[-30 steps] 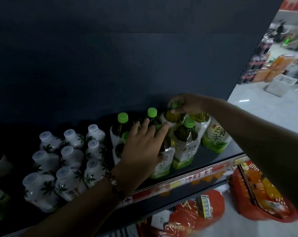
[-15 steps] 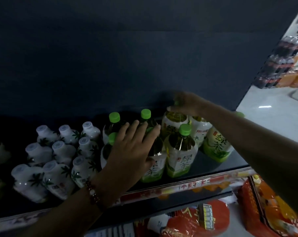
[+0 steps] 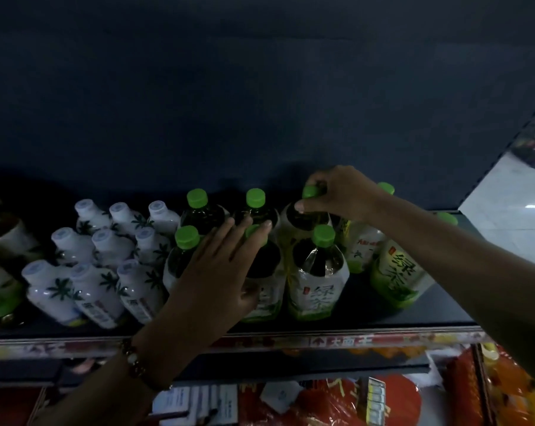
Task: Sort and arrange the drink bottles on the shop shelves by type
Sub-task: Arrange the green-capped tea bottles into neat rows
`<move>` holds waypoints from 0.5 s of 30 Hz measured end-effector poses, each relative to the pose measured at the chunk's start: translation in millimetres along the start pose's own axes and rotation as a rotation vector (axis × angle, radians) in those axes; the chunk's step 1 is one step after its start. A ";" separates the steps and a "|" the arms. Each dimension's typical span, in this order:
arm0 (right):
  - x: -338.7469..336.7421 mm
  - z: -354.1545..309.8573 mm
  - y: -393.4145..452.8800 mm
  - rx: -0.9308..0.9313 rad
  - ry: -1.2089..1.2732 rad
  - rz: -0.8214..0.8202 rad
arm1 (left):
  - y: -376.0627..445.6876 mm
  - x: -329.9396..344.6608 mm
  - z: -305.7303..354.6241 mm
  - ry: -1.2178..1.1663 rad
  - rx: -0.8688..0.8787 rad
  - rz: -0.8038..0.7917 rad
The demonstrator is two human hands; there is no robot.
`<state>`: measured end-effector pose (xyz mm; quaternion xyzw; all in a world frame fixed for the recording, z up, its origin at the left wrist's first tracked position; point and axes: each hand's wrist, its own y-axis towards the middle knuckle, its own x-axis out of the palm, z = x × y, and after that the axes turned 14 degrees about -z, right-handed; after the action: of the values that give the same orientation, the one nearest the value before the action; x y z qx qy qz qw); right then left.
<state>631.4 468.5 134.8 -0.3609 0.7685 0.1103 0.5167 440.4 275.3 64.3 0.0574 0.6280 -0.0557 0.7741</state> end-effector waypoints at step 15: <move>62.1 -22.5 -91.2 0.005 -0.052 0.066 | -2.1 6.4 10.5 -0.017 -0.030 0.048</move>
<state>663.6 363.7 109.0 -0.3310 0.7664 0.1348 0.5337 451.4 271.4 60.2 0.0605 0.6208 -0.0282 0.7811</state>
